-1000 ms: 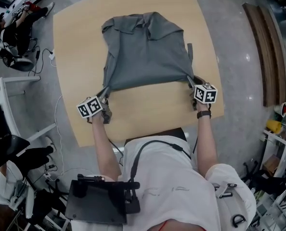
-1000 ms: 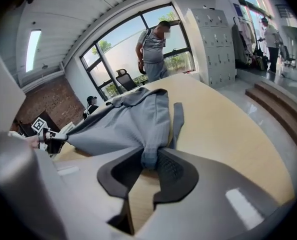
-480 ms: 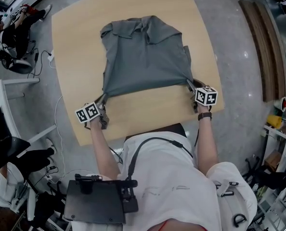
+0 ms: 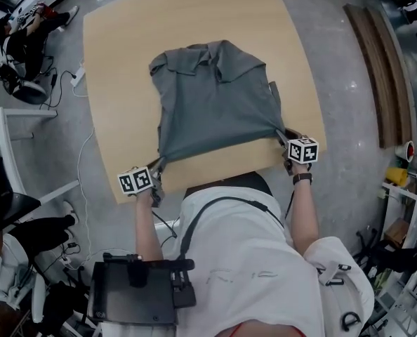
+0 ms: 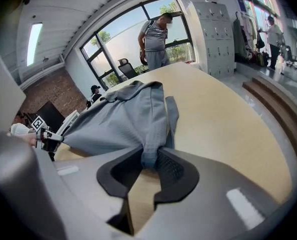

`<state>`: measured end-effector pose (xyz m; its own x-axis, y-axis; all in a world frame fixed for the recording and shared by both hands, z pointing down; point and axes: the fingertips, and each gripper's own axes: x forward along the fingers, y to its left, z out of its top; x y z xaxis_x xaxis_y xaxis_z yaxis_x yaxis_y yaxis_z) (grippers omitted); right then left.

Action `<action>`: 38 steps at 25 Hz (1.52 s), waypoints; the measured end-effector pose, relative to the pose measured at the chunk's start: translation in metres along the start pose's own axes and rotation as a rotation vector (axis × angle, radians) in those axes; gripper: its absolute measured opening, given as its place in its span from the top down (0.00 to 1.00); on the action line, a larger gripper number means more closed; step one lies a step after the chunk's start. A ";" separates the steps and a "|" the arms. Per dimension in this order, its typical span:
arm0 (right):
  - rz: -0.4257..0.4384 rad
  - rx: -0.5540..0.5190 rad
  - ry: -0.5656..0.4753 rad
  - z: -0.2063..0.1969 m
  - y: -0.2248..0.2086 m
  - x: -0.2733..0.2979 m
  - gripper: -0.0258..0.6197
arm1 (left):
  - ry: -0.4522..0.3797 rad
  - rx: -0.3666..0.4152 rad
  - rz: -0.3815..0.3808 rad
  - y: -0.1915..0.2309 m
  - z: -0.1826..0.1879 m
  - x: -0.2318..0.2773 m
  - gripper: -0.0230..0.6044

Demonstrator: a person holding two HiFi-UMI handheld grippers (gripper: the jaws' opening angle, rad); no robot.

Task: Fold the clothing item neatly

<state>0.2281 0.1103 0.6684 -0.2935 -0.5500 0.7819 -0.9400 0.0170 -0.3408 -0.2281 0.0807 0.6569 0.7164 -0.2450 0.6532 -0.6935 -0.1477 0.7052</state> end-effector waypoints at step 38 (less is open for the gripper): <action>0.416 -0.209 -0.451 -0.051 0.235 -0.208 0.96 | -0.486 0.506 0.240 -0.268 -0.125 -0.070 0.96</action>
<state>0.0596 0.2708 0.4525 -0.5809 -0.7586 0.2951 -0.7912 0.4411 -0.4237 -0.0827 0.2573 0.4571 0.5078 -0.7052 0.4948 -0.8611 -0.4317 0.2684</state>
